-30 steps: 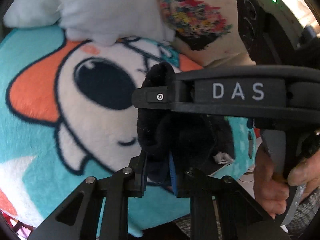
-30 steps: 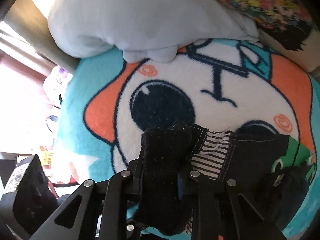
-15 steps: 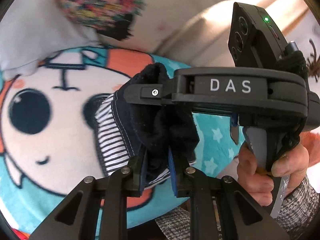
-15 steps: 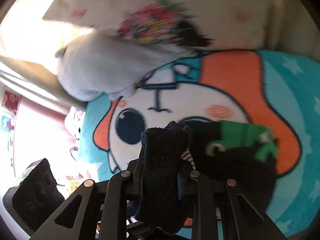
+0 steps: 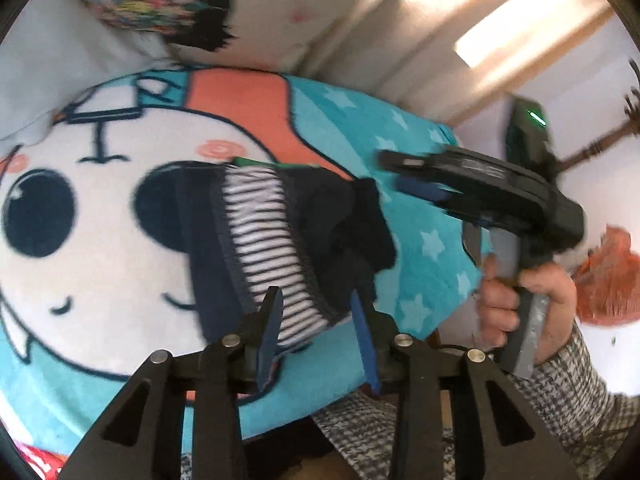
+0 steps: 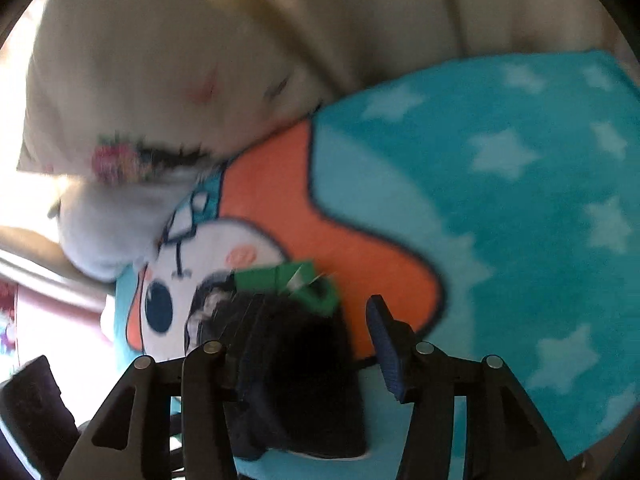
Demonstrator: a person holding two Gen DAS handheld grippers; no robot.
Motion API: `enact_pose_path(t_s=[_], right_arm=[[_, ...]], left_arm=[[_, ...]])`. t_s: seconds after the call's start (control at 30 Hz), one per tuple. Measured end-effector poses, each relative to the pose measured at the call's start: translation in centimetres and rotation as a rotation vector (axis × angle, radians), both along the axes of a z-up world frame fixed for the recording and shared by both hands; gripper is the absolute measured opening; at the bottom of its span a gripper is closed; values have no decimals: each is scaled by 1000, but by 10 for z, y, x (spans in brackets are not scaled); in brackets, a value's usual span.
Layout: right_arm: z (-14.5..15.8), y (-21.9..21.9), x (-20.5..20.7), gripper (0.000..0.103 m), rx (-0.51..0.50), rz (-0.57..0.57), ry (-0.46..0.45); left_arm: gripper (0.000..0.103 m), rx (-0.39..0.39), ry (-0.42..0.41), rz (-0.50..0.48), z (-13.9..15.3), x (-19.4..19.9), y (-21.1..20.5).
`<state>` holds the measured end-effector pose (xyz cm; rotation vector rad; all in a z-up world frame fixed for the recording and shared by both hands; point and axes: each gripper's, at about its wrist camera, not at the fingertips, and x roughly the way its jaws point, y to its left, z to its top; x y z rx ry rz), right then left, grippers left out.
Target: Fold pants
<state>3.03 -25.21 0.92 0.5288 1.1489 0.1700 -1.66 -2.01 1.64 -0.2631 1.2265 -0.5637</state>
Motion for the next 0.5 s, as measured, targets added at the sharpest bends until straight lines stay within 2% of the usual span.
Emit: enact_pose_path(t_s=[0.07, 0.13, 0.2, 0.27, 0.4, 0.5], right_arm=[[13, -9, -3, 52, 57, -23, -56], [20, -11, -5, 45, 176, -3, -86], [17, -3, -5, 45, 325, 46, -78], [5, 8, -4, 45, 402, 76, -33], [-26, 12, -10, 45, 402, 41, 61], [-46, 6, -13, 45, 310, -6, 100]], left_arm=[[34, 6, 9, 49, -3, 8, 7], [34, 8, 29, 88, -11, 16, 8], [34, 30, 39, 98, -21, 19, 3], [34, 62, 59, 97, -35, 22, -5], [35, 102, 83, 96, -53, 20, -6], [37, 94, 96, 95, -59, 21, -6]])
